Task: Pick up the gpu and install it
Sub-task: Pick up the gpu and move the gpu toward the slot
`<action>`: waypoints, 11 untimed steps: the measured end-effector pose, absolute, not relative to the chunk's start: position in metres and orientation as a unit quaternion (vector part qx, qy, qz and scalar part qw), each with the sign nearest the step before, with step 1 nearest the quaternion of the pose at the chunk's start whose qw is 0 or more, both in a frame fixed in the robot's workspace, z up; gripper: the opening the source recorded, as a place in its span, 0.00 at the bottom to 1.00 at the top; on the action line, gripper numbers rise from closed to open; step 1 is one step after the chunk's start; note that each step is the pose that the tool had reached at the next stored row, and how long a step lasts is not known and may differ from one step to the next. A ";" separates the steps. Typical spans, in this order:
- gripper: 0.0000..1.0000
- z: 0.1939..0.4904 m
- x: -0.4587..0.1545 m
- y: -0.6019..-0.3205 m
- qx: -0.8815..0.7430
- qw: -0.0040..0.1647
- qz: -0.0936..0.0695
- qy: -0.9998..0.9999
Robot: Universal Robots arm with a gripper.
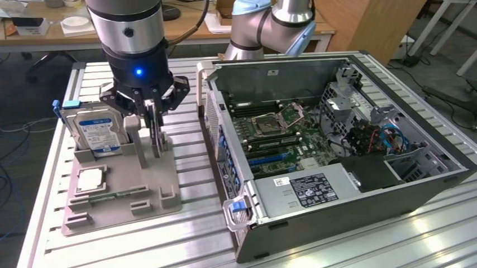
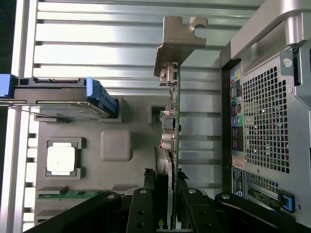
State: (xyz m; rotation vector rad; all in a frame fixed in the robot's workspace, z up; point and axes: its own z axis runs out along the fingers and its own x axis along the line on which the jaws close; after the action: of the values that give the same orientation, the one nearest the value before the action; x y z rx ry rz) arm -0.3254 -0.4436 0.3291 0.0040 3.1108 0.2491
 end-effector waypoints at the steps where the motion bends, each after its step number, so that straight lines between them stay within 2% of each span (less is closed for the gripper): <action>1: 0.27 0.330 -0.325 -0.444 0.001 0.010 0.080 0.997; 11: 0.27 0.337 -0.325 -0.444 0.001 0.010 0.085 0.996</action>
State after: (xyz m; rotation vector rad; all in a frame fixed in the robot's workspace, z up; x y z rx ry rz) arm -0.3255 -0.4436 0.3371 0.0041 3.1095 0.2648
